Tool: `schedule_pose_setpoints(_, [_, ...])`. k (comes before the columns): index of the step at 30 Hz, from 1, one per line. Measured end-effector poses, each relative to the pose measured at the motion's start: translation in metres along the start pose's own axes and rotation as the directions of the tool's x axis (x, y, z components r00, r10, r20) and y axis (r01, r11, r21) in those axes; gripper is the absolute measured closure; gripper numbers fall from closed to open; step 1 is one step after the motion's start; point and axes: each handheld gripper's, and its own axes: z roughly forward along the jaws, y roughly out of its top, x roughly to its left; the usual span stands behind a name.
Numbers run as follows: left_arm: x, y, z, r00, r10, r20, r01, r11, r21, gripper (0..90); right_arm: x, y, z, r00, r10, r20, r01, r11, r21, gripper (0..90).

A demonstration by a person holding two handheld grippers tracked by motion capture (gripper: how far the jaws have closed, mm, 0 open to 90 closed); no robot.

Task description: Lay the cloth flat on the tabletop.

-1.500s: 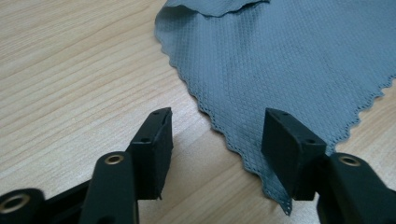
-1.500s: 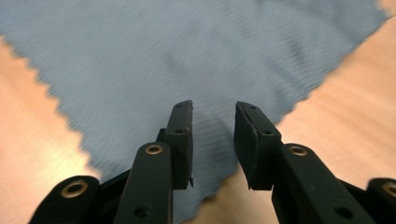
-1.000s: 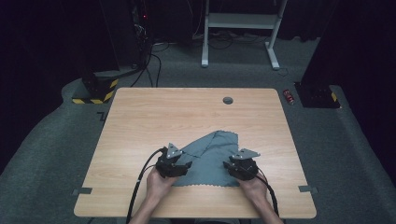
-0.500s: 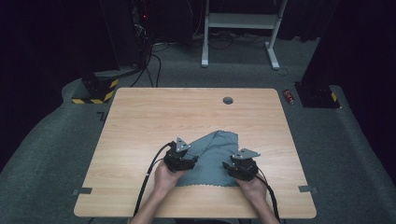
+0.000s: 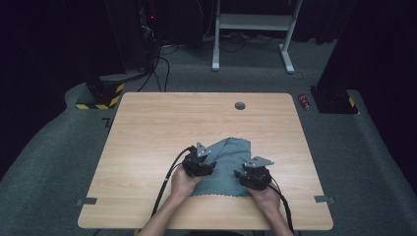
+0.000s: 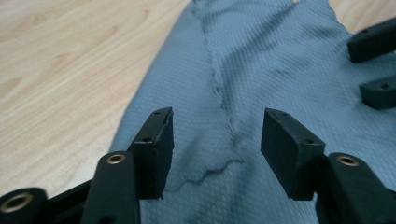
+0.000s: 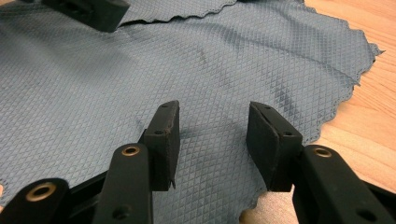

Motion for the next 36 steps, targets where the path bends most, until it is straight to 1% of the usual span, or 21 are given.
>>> schedule_pose_setpoints(2, [0.002, 0.001, 0.004, 1.0000, -0.003, -0.003, 0.003, 0.9997, 0.026, 46.7, 0.000, 0.000, 0.000, 1.0000, 0.000, 0.000, 0.000, 1.000, 0.000, 54.2])
schedule_pose_setpoints(7, [0.002, 0.003, 0.008, 0.9999, 0.011, -0.005, -0.010, 0.9987, 0.049, 51.9, 0.000, 0.000, 0.000, 1.0000, 0.001, -0.001, -0.001, 1.000, -0.001, 54.1])
schedule_pose_setpoints(8, [0.003, 0.003, 0.010, 0.9998, 0.018, -0.005, -0.017, 0.9978, 0.064, 53.6, 0.000, 0.000, 0.000, 1.0000, 0.001, -0.001, -0.001, 1.000, -0.001, 54.1])
schedule_pose_setpoints(9, [0.003, 0.003, 0.011, 0.9999, 0.014, 0.001, -0.014, 0.9979, 0.063, 54.9, 0.000, 0.000, 0.000, 1.0000, 0.001, -0.001, -0.001, 1.000, -0.001, 54.0])
schedule_pose_setpoints(11, [0.004, 0.004, 0.012, 0.9999, 0.007, 0.010, -0.008, 0.9979, 0.064, 60.1, 0.000, 0.000, 0.000, 1.0000, 0.001, -0.002, -0.001, 1.000, -0.001, 54.0])
schedule_pose_setpoints(12, [0.005, 0.004, 0.012, 0.9999, 0.005, 0.014, -0.006, 0.9980, 0.063, 64.5, 0.000, 0.000, 0.000, 1.0000, 0.003, -0.003, -0.003, 1.000, 0.000, 53.9])
schedule_pose_setpoints(17, [0.007, 0.006, 0.012, 0.9996, 0.014, 0.023, -0.015, 0.9972, 0.073, 75.1, 0.000, 0.000, 0.000, 1.0000, 0.001, -0.004, -0.001, 1.000, 0.000, 53.9])
schedule_pose_setpoints(18, [0.008, 0.008, 0.012, 0.9992, 0.019, 0.035, -0.022, 0.9962, 0.084, 78.0, 0.000, 0.000, 0.000, 1.0000, 0.000, -0.005, 0.000, 1.000, 0.000, 53.8])
schedule_pose_setpoints(19, [0.008, 0.009, 0.012, 0.9990, 0.027, 0.036, -0.030, 0.9959, 0.085, 80.0, 0.000, 0.000, 0.000, 1.0000, 0.000, -0.005, 0.000, 1.000, 0.000, 53.8])
schedule_pose_setpoints(21, [0.007, 0.013, 0.010, 0.9982, 0.059, 0.008, -0.059, 0.9946, 0.085, 85.5, 0.000, 0.000, 0.000, 1.0000, -0.001, -0.005, 0.001, 1.000, 0.000, 53.7])
schedule_pose_setpoints(22, [0.009, 0.015, 0.009, 0.9984, 0.055, 0.007, -0.056, 0.9956, 0.075, 86.7, 0.000, 0.000, 0.000, 1.0000, 0.002, -0.005, -0.002, 1.000, 0.000, 53.7])
schedule_pose_setpoints(23, [0.012, 0.016, 0.008, 0.9994, 0.032, 0.013, -0.033, 0.9977, 0.059, 87.3, 0.000, 0.000, 0.000, 1.0000, -0.001, -0.005, 0.001, 1.000, 0.000, 53.6])
schedule_pose_setpoints(24, [0.015, 0.017, 0.007, 0.9998, 0.018, 0.012, -0.019, 0.9985, 0.052, 87.7, 0.000, 0.000, 0.000, 1.0000, -0.001, -0.005, 0.001, 1.000, 0.000, 53.4])
schedule_pose_setpoints(26, [0.024, 0.021, 0.005, 1.0000, 0.007, -0.004, -0.007, 0.9984, 0.056, 88.0, 0.000, 0.000, 0.000, 1.0000, 0.001, -0.006, -0.001, 1.000, 0.001, 53.2])
schedule_pose_setpoints(27, [0.024, 0.021, 0.005, 1.0000, 0.007, -0.004, -0.007, 0.9984, 0.056, 88.2, -0.001, 0.000, 0.000, 1.0000, -0.004, -0.006, 0.004, 1.000, -0.001, 53.2])
schedule_pose_setpoints(28, [0.033, 0.024, 0.003, 0.9995, -0.023, -0.020, 0.024, 0.9992, 0.034, 88.2, -0.001, 0.000, 0.000, 1.0000, -0.003, -0.007, 0.003, 1.000, 0.000, 53.1])
schedule_pose_setpoints(29, [0.039, 0.025, 0.001, 0.9987, -0.045, -0.022, 0.046, 0.9988, 0.020, 88.4, -0.001, 0.000, 0.000, 1.0000, -0.004, -0.007, 0.004, 1.000, 0.000, 53.1])
schedule_pose_setpoints(31, [0.052, 0.030, 0.001, 0.9964, -0.074, -0.042, 0.075, 0.9970, 0.019, 88.5, -0.001, 0.000, 0.000, 1.0000, -0.004, -0.007, 0.004, 1.000, 0.000, 53.1])
schedule_pose_setpoints(33, [0.066, 0.034, 0.002, 0.9914, -0.114, -0.064, 0.115, 0.9934, 0.005, 88.5, 0.000, 0.000, 0.000, 1.0000, -0.002, -0.008, 0.002, 1.000, 0.000, 52.9])
schedule_pose_setpoints(35, [0.080, 0.037, 0.003, 0.9821, -0.170, -0.081, 0.170, 0.9854, -0.010, 88.6, 0.000, 0.000, 0.000, 1.0000, -0.001, -0.008, 0.001, 1.000, 0.003, 52.7])
schedule_pose_setpoints(36, [0.087, 0.038, 0.005, 0.9769, -0.194, -0.090, 0.194, 0.9810, -0.009, 88.5, 0.000, 0.000, 0.000, 1.0000, -0.004, -0.008, 0.004, 1.000, 0.001, 52.4])
